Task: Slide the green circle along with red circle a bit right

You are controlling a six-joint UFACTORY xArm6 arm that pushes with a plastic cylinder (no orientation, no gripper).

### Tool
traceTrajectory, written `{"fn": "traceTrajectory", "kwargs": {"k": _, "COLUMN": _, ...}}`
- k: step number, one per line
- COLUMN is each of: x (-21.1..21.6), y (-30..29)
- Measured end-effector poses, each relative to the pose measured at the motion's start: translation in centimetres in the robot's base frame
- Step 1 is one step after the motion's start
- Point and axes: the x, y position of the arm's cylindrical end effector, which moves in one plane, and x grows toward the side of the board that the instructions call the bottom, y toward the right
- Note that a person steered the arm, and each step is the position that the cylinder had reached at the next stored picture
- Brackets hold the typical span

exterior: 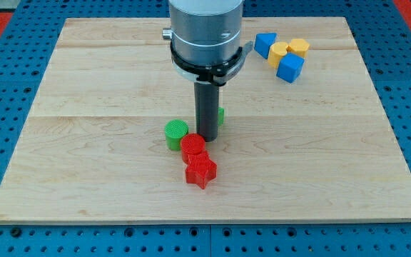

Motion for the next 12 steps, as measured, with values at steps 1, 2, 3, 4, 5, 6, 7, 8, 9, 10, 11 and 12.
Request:
{"fn": "traceTrajectory", "kwargs": {"k": 1, "x": -0.4, "y": 0.2}}
{"fn": "traceTrajectory", "kwargs": {"k": 2, "x": -2.3, "y": -1.7}}
{"fn": "traceTrajectory", "kwargs": {"k": 3, "x": -3.5, "y": -1.4}}
{"fn": "traceTrajectory", "kwargs": {"k": 4, "x": -3.6, "y": -4.5}}
{"fn": "traceTrajectory", "kwargs": {"k": 5, "x": -6.0, "y": -12.6}}
{"fn": "traceTrajectory", "kwargs": {"k": 6, "x": -3.2, "y": -15.4}}
{"fn": "traceTrajectory", "kwargs": {"k": 7, "x": 0.2, "y": -14.1}}
{"fn": "traceTrajectory", "kwargs": {"k": 8, "x": 0.0, "y": -12.5}}
{"fn": "traceTrajectory", "kwargs": {"k": 9, "x": -0.1, "y": -9.8}}
{"fn": "traceTrajectory", "kwargs": {"k": 10, "x": -0.1, "y": -7.3}}
{"fn": "traceTrajectory", "kwargs": {"k": 11, "x": -0.1, "y": -6.5}}
{"fn": "traceTrajectory", "kwargs": {"k": 12, "x": -0.2, "y": -7.7}}
